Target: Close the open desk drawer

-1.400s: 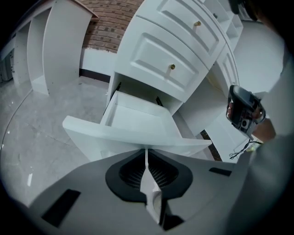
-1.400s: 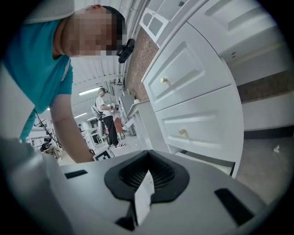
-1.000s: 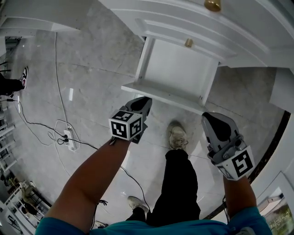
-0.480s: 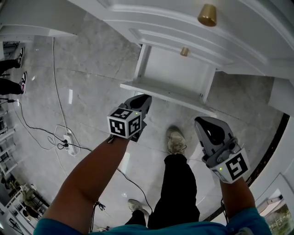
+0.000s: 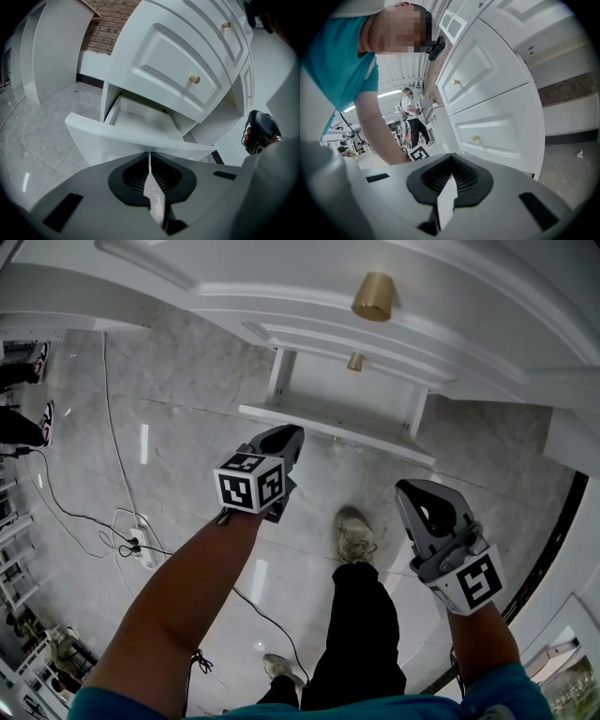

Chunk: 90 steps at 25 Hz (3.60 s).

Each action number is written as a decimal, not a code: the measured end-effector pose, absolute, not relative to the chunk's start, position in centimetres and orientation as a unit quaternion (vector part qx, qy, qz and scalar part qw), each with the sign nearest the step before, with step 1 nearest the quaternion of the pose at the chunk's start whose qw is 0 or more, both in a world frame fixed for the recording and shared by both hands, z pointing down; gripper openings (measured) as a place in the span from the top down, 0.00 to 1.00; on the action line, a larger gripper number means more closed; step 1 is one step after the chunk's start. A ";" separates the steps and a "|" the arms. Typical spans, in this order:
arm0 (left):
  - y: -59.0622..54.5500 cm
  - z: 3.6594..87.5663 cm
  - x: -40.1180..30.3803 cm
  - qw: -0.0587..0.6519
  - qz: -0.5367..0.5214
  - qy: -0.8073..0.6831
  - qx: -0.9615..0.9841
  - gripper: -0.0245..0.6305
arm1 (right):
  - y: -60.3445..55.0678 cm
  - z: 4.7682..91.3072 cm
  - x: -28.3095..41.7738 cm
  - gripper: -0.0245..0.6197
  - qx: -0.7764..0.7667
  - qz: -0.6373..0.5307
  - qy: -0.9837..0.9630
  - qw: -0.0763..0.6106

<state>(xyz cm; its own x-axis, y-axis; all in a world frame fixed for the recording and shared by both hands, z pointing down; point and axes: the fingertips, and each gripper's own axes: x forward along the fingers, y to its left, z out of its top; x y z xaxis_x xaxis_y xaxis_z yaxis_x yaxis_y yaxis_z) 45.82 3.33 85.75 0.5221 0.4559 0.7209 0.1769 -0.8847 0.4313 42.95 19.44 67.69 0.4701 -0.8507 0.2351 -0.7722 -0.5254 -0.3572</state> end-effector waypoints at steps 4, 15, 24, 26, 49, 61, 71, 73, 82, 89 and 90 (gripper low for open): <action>3.4 85.8 46.7 0.149 0.452 0.184 0.860 0.93 | 20.1 67.4 43.6 0.93 -0.856 -0.186 0.472 0.099; 3.9 86.1 49.0 0.135 0.453 0.187 0.861 0.93 | 20.8 68.0 43.0 0.93 -0.856 -0.185 0.478 0.070; 4.2 86.6 51.1 0.118 0.455 0.198 0.860 0.93 | 21.3 67.8 43.6 0.93 -0.866 -0.179 0.463 0.060; 4.2 86.8 51.5 0.111 0.457 0.201 0.859 0.93 | 21.6 67.7 44.1 0.93 -0.869 -0.177 0.457 0.063; 4.8 87.3 56.1 0.099 0.460 0.186 0.863 0.93 | 23.1 67.5 45.3 0.93 -0.875 -0.177 0.445 0.068; 5.0 87.4 59.3 0.074 0.473 0.186 0.858 0.93 | 24.4 68.0 45.1 0.93 -0.877 -0.187 0.438 0.068; 5.0 86.9 58.4 0.115 0.459 0.162 0.866 0.93 | 23.4 67.4 43.8 0.93 -0.873 -0.184 0.446 0.074; 5.0 86.9 57.2 0.117 0.461 0.163 0.864 0.93 | 23.3 67.4 43.2 0.93 -0.872 -0.184 0.447 0.074; 3.4 83.1 49.6 0.158 0.426 0.157 0.877 0.93 | 20.9 66.8 37.5 0.93 -0.850 -0.196 0.488 0.047; -2.9 77.7 35.9 0.220 0.378 0.118 0.892 0.93 | 13.5 63.9 30.0 0.93 -0.801 -0.196 0.566 0.005; -4.4 77.1 33.7 0.234 0.364 0.104 0.895 0.93 | 12.0 63.8 29.0 0.93 -0.786 -0.197 0.586 -0.004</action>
<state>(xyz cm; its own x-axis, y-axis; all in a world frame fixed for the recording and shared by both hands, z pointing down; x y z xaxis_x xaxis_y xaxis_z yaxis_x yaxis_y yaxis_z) 33.67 -4.41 77.12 0.7135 0.3568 0.6030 0.0158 -0.8686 0.4953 29.00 11.97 63.80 0.2359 -0.9197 0.3138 -0.9228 -0.3132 -0.2242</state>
